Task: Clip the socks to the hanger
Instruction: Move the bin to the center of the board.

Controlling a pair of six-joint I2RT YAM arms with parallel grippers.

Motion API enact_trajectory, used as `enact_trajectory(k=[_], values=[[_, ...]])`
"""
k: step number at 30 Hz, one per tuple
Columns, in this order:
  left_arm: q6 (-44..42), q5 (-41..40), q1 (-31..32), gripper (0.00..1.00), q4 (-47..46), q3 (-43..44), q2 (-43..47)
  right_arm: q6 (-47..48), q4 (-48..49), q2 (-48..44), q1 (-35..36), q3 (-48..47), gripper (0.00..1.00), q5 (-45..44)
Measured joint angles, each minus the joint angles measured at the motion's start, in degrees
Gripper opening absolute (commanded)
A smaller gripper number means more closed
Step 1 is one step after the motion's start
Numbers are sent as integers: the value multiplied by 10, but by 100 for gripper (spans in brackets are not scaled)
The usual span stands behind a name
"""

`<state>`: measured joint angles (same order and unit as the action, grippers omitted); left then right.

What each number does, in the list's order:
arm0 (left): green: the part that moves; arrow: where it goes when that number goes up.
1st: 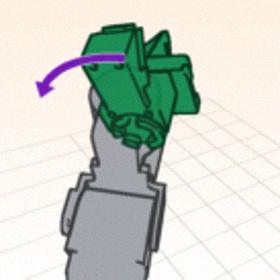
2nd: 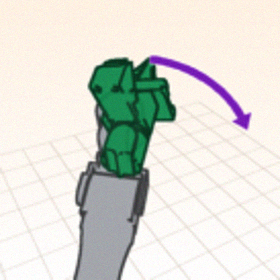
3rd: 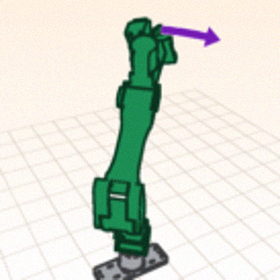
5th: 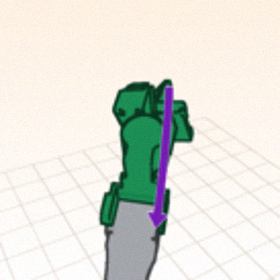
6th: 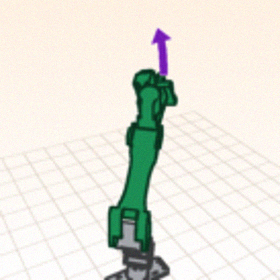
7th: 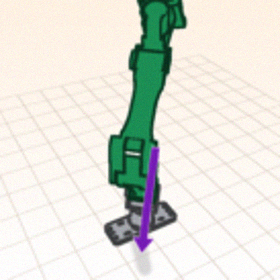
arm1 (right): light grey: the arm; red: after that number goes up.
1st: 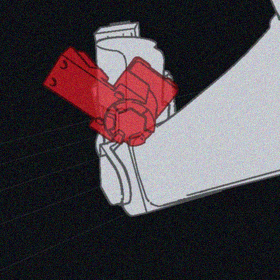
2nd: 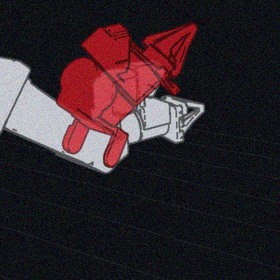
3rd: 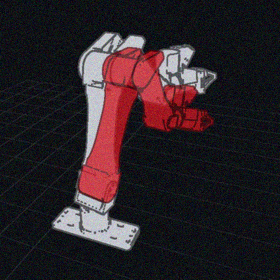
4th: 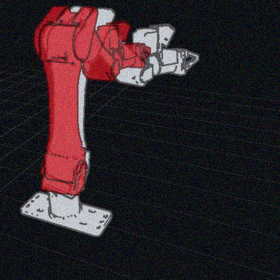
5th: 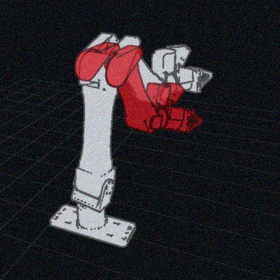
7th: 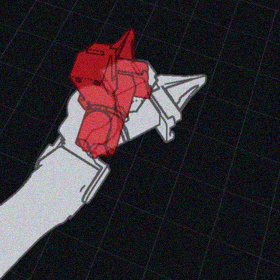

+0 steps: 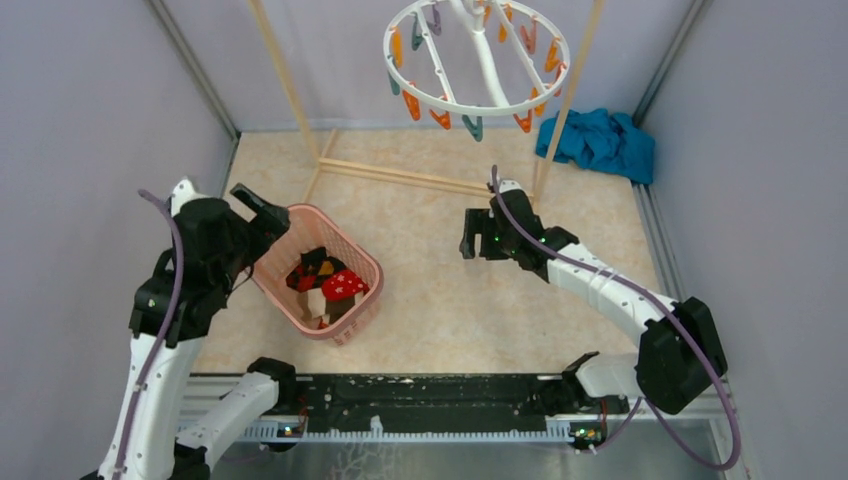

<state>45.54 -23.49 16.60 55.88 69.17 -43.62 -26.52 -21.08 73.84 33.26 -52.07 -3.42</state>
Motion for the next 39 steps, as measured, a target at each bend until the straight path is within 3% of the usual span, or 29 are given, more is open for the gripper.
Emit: enact_trajectory(k=[4,8,14,18,21,25,30,31,35,39], values=[[-7,60,0,95,-21,52,-53,-5,-2,-9,0,8,78,-2],[27,96,23,94,-61,-15,-88,-7,-2,-28,0,8,78,-5],[107,64,115,94,-94,-78,-163,-7,-13,-63,0,10,78,-11],[154,39,141,88,-132,-92,-220,-5,-23,-82,0,18,79,-19],[179,17,142,74,-151,-106,-266,-5,-28,-92,0,31,79,-21],[199,-9,142,44,-161,-125,-298,-4,-32,-96,0,43,79,-23],[162,-46,142,38,-153,-114,-298,0,-33,-97,-1,48,79,-24],[147,-55,142,33,-139,-105,-298,0,-33,-97,-2,49,79,-24],[81,-85,139,1,-102,-73,-287,0,-22,-94,-4,49,79,-23],[4,-94,123,0,-89,-68,-257,-1,-5,-68,-4,49,79,-18]])
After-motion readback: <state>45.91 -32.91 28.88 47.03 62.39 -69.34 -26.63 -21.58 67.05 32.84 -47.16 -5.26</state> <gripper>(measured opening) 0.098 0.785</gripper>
